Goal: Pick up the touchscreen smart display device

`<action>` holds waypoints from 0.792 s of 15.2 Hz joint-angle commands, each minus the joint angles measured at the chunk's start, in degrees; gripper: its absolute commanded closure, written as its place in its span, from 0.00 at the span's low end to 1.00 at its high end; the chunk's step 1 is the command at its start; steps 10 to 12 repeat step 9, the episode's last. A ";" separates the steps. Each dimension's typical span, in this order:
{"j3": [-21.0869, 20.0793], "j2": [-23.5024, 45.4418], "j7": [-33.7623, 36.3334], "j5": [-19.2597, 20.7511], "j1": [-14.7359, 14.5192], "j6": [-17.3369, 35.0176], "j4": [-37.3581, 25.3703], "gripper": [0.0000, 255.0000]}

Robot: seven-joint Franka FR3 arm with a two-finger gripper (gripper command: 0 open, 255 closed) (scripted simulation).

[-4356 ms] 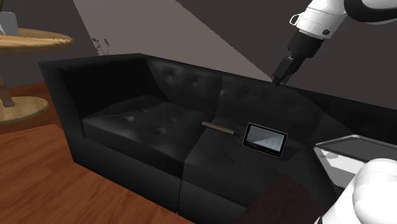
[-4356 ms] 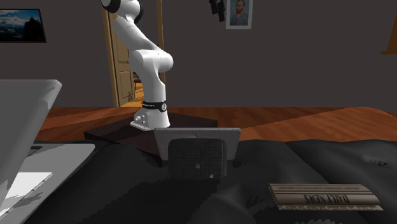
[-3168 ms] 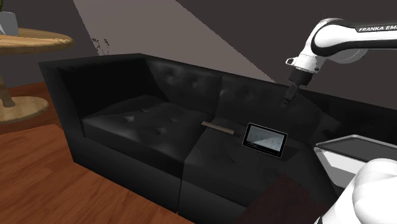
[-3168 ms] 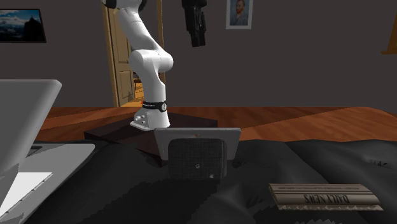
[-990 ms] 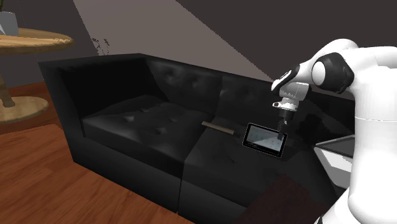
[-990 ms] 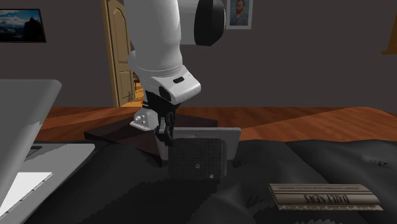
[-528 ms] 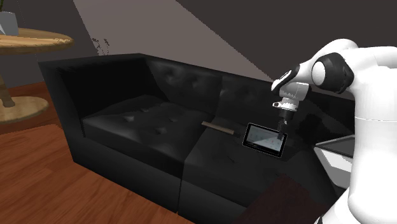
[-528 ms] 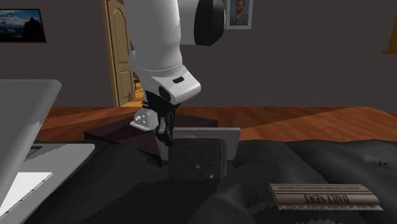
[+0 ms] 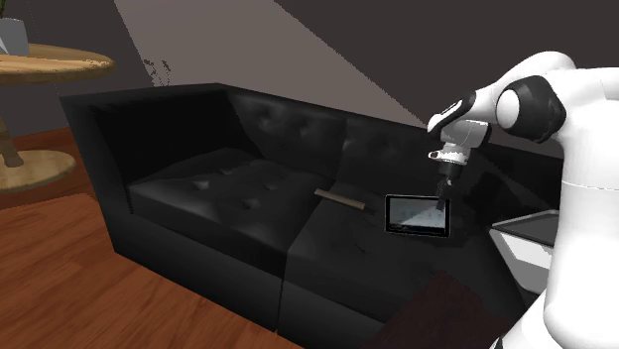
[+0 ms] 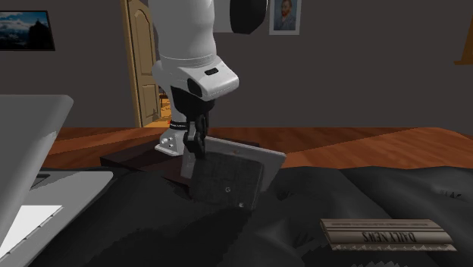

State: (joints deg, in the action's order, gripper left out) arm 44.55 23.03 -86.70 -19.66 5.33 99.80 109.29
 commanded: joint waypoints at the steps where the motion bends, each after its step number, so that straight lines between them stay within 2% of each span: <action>1: 0.37 -1.06 0.62 0.71 -0.36 -1.23 -0.54 1.00; 7: 1.26 -3.58 2.06 2.51 -1.02 -4.81 -2.44 1.00; 12: 1.27 -3.64 2.10 2.56 -1.03 -4.90 -2.49 1.00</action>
